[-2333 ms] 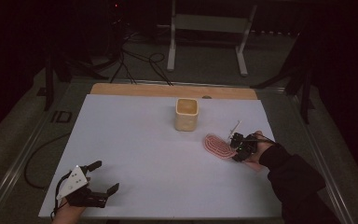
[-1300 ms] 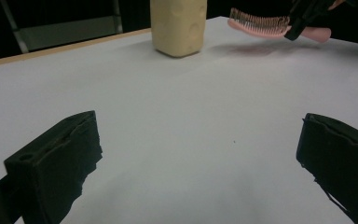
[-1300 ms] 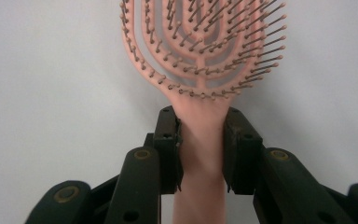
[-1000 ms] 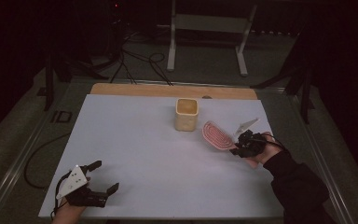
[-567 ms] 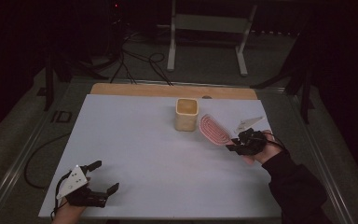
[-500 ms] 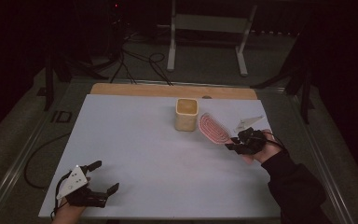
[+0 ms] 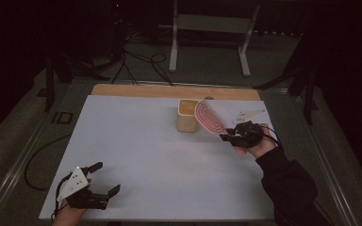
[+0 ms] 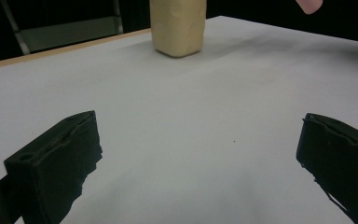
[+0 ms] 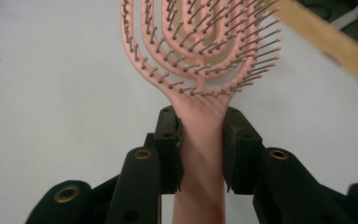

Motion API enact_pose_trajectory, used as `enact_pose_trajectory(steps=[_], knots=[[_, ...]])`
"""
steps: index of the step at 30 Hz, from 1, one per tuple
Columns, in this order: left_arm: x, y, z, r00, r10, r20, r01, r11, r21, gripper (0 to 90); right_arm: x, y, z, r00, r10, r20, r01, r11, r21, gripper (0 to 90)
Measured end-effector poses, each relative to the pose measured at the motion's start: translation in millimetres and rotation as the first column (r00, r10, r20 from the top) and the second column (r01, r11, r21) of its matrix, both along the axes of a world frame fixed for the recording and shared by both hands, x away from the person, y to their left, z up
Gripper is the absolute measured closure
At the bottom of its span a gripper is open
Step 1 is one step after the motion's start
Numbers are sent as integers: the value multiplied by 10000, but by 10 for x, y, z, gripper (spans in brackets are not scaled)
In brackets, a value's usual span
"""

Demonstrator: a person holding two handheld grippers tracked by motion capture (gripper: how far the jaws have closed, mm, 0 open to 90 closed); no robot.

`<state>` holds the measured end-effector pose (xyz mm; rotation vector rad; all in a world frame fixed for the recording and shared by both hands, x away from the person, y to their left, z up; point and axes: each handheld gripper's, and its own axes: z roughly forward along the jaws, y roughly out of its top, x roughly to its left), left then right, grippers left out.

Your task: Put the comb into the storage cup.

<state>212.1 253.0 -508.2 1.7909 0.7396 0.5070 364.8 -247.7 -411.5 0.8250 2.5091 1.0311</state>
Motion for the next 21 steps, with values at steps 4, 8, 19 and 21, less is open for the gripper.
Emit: enact_pose_trajectory(steps=[4,8,19,21], knots=[[1,0,-1,10000,-22,-5,22,10000,-15,0,43,54,33,9999,-33,145,30,9998,193,708],[-1,5,1,10000,-20,10,20,10000,-1,0,77,110,64,9990,-67,446,50,9993,367,708],[1,10,2,10000,-4,28,4,10000,-20,0,198,265,155,9945,-24,1045,-98,9931,1166,708],[0,12,0,10000,-5,4,5,10000,-34,0,220,302,168,9931,6,1174,-154,9920,1254,708]])
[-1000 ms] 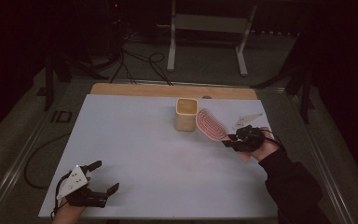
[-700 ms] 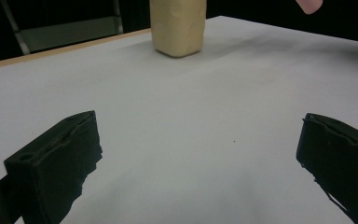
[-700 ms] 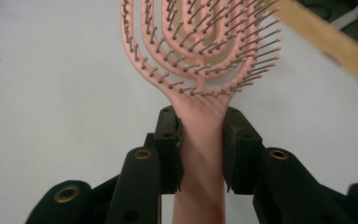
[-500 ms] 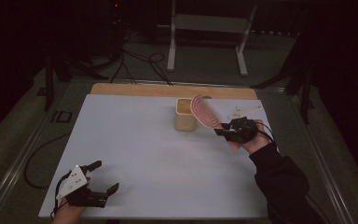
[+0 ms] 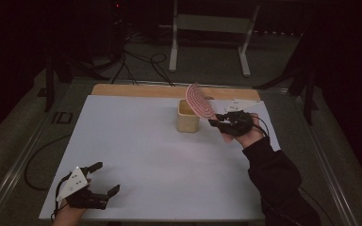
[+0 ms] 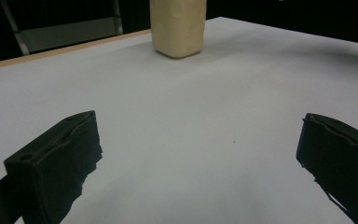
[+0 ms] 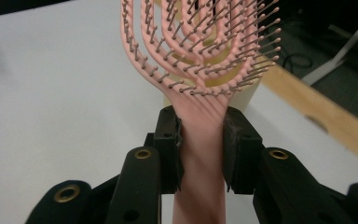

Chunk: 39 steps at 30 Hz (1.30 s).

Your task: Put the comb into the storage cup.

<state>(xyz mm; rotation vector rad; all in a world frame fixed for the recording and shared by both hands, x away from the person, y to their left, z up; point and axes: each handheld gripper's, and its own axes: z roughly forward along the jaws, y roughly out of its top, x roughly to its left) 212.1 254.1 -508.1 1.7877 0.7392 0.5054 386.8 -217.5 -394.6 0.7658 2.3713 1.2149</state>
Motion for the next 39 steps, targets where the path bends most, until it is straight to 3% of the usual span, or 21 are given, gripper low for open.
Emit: enact_pose_trajectory(steps=[9,15,22,36,39], knots=[[0,3,0,10000,4,-9,-4,10000,-35,0,82,154,29,9994,295,160,-298,9993,238,708],[-1,7,-2,10000,-1,4,1,10000,-57,0,168,242,122,9988,348,357,-371,9972,654,708],[1,10,-2,10000,5,4,-5,10000,-57,0,249,307,203,9975,418,565,-460,9961,750,708],[-3,12,-2,10000,-33,20,33,10000,-35,0,477,478,317,9934,731,888,-860,9848,1506,708],[-3,9,-3,10000,-44,3,44,10000,-47,0,518,528,323,9933,769,862,-891,9850,1476,708]])
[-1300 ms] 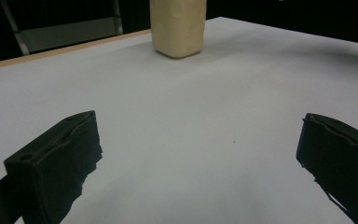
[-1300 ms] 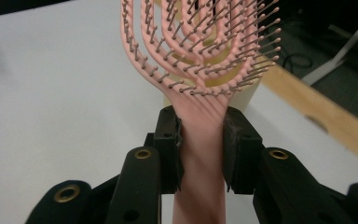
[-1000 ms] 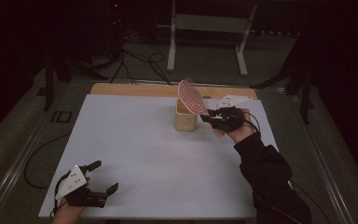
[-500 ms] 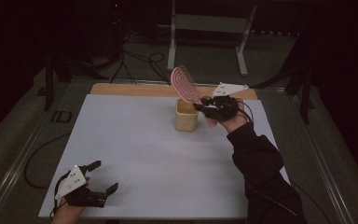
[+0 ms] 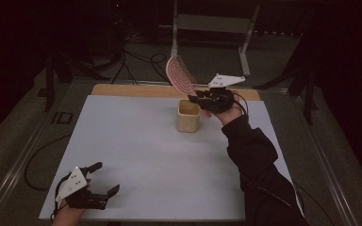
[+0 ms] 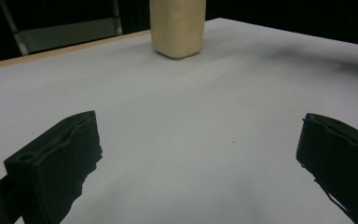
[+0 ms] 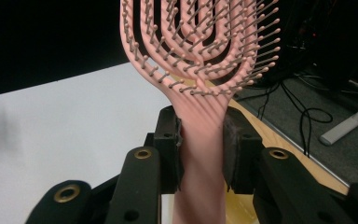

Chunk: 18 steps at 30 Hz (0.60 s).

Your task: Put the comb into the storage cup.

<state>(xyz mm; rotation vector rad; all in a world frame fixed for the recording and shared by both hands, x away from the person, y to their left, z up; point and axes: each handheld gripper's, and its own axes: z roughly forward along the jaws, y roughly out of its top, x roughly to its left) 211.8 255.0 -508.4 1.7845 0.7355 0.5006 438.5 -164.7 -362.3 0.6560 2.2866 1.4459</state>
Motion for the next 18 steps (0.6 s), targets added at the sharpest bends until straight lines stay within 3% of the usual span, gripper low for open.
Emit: enact_pose_trajectory(steps=[18], knots=[[-5,6,2,10000,-5,2,5,10000,-53,0,243,159,-9,9996,96,268,-112,9980,621,708]])
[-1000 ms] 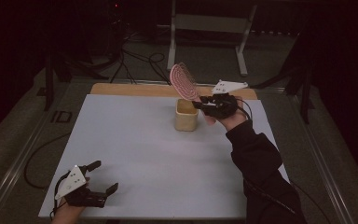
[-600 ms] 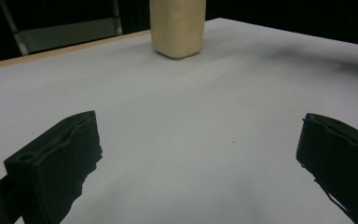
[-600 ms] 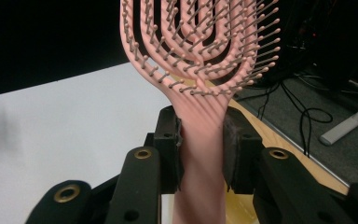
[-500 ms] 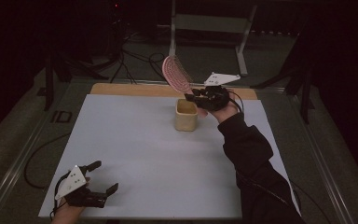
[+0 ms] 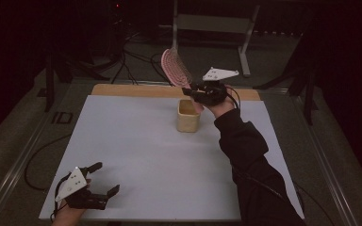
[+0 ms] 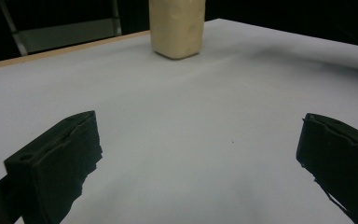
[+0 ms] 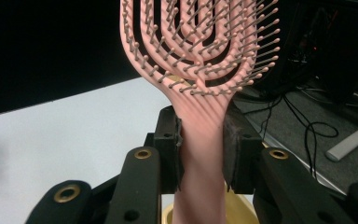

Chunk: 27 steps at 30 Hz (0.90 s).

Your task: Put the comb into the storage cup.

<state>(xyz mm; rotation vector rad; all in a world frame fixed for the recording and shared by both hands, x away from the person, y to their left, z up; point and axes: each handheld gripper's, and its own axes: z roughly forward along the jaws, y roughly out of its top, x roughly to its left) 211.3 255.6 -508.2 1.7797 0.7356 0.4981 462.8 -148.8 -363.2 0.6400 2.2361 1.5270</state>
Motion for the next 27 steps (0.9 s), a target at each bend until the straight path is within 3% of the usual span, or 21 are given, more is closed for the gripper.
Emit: enact_pose_trajectory(steps=[11,16,27], knots=[[-1,8,-1,10000,-16,6,16,10000,-60,0,156,122,-66,9996,48,265,-57,9993,358,708],[0,8,-3,10000,-22,-9,22,10000,-84,0,183,131,-109,9974,1,715,-36,9989,477,708],[-1,9,-6,10000,-7,-27,7,10000,-75,0,287,140,-269,9982,157,586,-195,9978,637,708]])
